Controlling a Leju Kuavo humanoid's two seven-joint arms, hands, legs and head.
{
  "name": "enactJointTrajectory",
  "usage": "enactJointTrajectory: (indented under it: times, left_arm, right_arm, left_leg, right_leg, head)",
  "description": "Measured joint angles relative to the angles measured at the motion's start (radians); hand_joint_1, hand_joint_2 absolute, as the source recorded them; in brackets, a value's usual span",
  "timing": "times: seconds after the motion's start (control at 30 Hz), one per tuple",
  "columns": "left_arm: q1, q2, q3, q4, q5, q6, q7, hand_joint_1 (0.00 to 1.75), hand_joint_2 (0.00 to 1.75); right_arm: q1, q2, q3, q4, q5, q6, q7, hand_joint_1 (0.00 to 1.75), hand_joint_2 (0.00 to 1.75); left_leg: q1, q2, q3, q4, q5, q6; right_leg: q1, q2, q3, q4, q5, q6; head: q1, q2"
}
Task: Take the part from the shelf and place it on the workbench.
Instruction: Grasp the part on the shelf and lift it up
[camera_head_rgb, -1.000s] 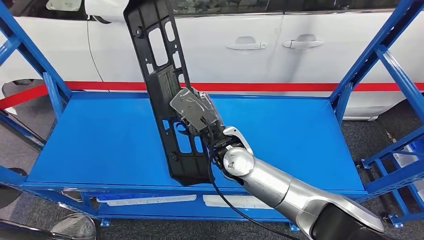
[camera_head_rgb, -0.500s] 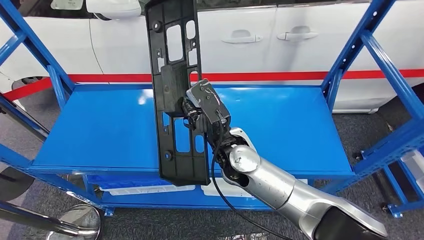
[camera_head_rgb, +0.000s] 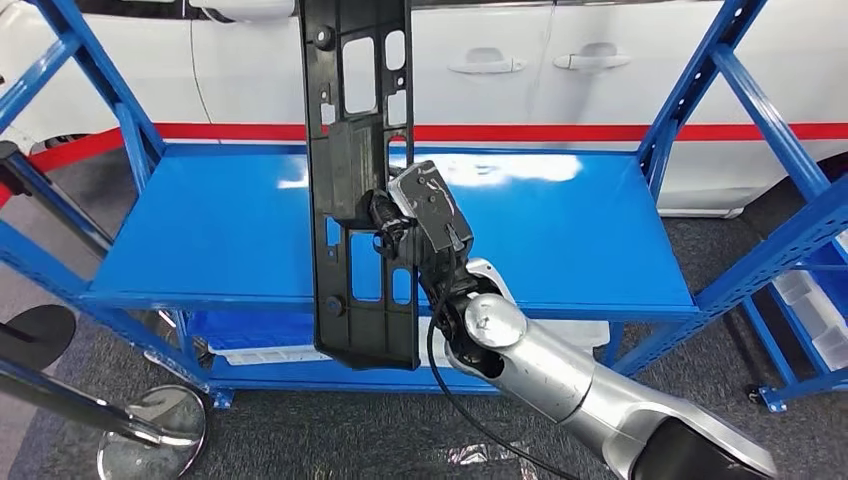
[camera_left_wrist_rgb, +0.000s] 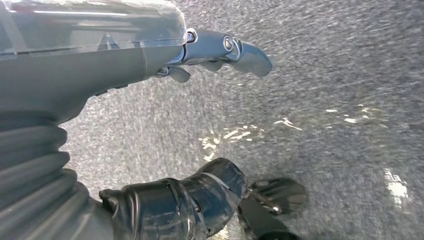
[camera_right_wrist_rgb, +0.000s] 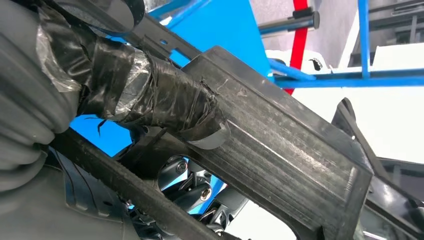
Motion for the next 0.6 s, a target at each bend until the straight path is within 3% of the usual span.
enactJointTrajectory:
  times: [0.07, 0.1, 0.27, 0.33, 0.4, 0.47, 0.5, 0.53, 0.6]
  left_arm:
    - [0.0, 0.0, 0.0, 0.0, 0.001, 0.0, 0.0, 0.0, 1.75]
    - [0.0, 0.0, -0.001, 0.0, 0.001, 0.0, 0.0, 0.0, 1.75]
    - [0.0, 0.0, -0.001, 0.0, 0.001, 0.0, 0.0, 0.0, 1.75]
    - [-0.001, 0.001, -0.002, 0.0, 0.0, 0.0, 0.0, 0.0, 1.75]
    - [-0.001, 0.0, -0.005, 0.0, -0.001, 0.0, 0.0, 0.0, 1.75]
    - [0.0, 0.0, -0.013, 0.0, 0.0, 0.0, -0.001, 0.0, 1.75]
    - [0.001, 0.0, -0.017, 0.0, 0.001, 0.0, -0.002, 0.0, 1.75]
    - [0.002, 0.0, -0.019, 0.0, 0.002, 0.0, -0.002, 0.0, 1.75]
    - [0.004, -0.001, -0.022, 0.0, 0.004, -0.001, -0.003, 0.0, 1.75]
  right_arm:
    - [0.002, -0.006, -0.002, -0.006, 0.004, 0.003, -0.001, 1.75, 1.75]
    - [0.002, -0.007, -0.002, -0.007, 0.005, 0.004, -0.002, 1.75, 1.75]
    - [0.003, -0.008, -0.002, -0.008, 0.007, 0.004, -0.002, 1.75, 1.75]
    - [0.006, -0.013, -0.002, -0.01, 0.013, 0.005, -0.002, 1.75, 1.75]
    - [0.008, -0.02, -0.004, -0.021, 0.021, 0.006, -0.002, 1.75, 1.75]
    - [0.008, -0.025, -0.006, -0.032, 0.035, 0.004, -0.002, 1.75, 1.75]
    - [0.009, -0.026, -0.008, -0.035, 0.047, 0.0, -0.002, 1.75, 1.75]
    - [0.01, -0.027, -0.008, -0.036, 0.062, -0.005, -0.001, 1.75, 1.75]
    - [0.011, -0.029, -0.008, -0.041, 0.103, -0.02, 0.001, 1.75, 1.75]
  left_leg:
    - [0.001, 0.002, -0.016, 0.0, 0.016, 0.011]
    - [0.001, 0.003, -0.022, 0.001, 0.019, 0.012]
    - [0.001, 0.003, -0.026, 0.001, 0.023, 0.012]
    - [0.0, 0.003, -0.048, 0.004, 0.037, 0.011]
    - [-0.002, 0.002, -0.099, 0.013, 0.077, -0.003]
    - [-0.003, -0.001, -0.136, 0.016, 0.114, -0.025]
    - [-0.003, -0.002, -0.145, 0.021, 0.106, -0.034]
    - [-0.001, -0.003, -0.157, 0.045, 0.072, -0.039]
    - [0.001, -0.002, -0.184, 0.149, -0.035, -0.046]
  right_leg:
    - [-0.004, 0.0, -0.025, 0.081, -0.08, 0.004]
    - [-0.005, 0.0, -0.032, 0.107, -0.101, 0.006]
    - [-0.005, 0.0, -0.038, 0.131, -0.116, 0.007]
    - [-0.006, 0.0, -0.046, 0.202, -0.13, 0.01]
    - [-0.004, 0.001, 0.059, 0.112, -0.104, 0.003]
    - [-0.001, -0.001, 0.165, -0.056, -0.061, -0.017]
    - [-0.001, -0.003, 0.162, -0.076, -0.05, -0.027]
    - [-0.004, -0.005, 0.15, -0.079, -0.037, -0.035]
    - [-0.006, -0.006, 0.123, -0.08, -0.013, -0.046]
  head:
    - [0.004, 0.0]
    - [0.005, 0.0]
    - [0.004, 0.0]
    - [0.004, 0.0]
    - [0.005, 0.0]
    - [0.008, 0.0]
    - [0.008, 0.0]
    - [0.005, 0.0]
    - [0.001, 0.0]
